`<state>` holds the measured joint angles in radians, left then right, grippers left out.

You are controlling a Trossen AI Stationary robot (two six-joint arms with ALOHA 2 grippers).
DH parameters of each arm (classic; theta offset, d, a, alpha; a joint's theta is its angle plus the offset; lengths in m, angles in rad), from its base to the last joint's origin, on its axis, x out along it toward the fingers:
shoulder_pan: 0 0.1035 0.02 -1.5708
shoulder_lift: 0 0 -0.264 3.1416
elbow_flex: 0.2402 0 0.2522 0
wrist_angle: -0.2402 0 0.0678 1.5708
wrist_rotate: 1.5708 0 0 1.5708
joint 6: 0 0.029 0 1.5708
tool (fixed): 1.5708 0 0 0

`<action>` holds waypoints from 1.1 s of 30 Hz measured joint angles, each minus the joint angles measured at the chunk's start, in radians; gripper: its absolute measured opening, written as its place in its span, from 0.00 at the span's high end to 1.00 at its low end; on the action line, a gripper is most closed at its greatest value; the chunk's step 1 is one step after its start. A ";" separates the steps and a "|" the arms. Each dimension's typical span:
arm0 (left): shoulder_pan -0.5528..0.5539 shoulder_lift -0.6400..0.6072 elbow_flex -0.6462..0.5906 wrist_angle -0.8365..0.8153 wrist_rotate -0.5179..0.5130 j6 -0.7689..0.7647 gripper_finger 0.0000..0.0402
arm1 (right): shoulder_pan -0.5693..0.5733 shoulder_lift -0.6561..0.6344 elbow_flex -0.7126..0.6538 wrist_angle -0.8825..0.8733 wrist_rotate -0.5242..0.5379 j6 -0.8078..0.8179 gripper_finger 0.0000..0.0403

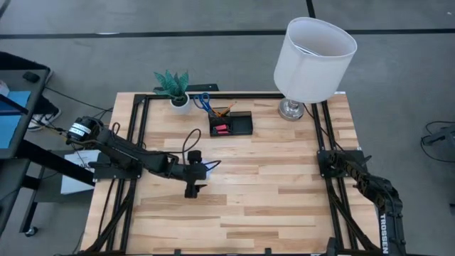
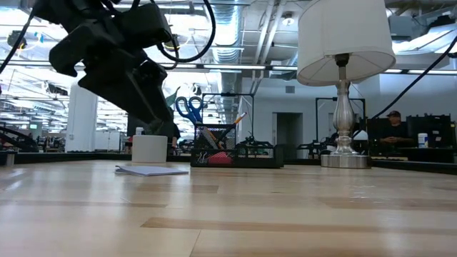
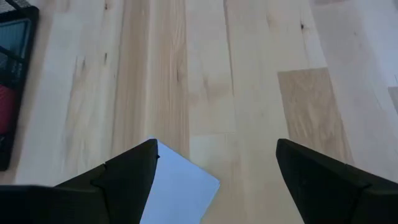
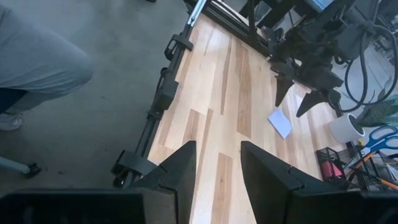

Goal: Pick and place office supplies into organizer
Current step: Put the white sticky notes into the desk organizer

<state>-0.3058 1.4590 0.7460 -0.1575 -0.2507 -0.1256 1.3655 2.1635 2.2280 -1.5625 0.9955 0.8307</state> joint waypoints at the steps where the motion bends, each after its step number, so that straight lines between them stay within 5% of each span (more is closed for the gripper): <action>1: 0.000 0.000 0.000 0.000 -0.006 0.000 0.20 | 0.000 0.000 0.000 0.000 0.000 0.000 0.71; 11: 0.000 0.000 0.000 0.000 -0.040 -0.071 0.20 | -0.001 0.000 0.000 0.001 0.000 0.000 0.71; 20: 0.031 0.000 0.000 -0.024 -0.315 -0.396 0.16 | -0.007 0.000 0.000 0.000 0.000 0.006 0.71; 27: 0.058 0.000 0.000 -0.021 -0.161 -0.258 0.15 | -0.007 -0.002 0.000 0.005 0.000 0.007 0.71; 33: 0.060 0.000 0.000 -0.018 -0.150 -0.274 0.15 | -0.007 -0.002 0.000 0.012 0.000 0.008 0.71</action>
<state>-0.2459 1.4590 0.7460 -0.1753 -0.4003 -0.4001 1.3586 2.1616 2.2280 -1.5505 0.9955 0.8383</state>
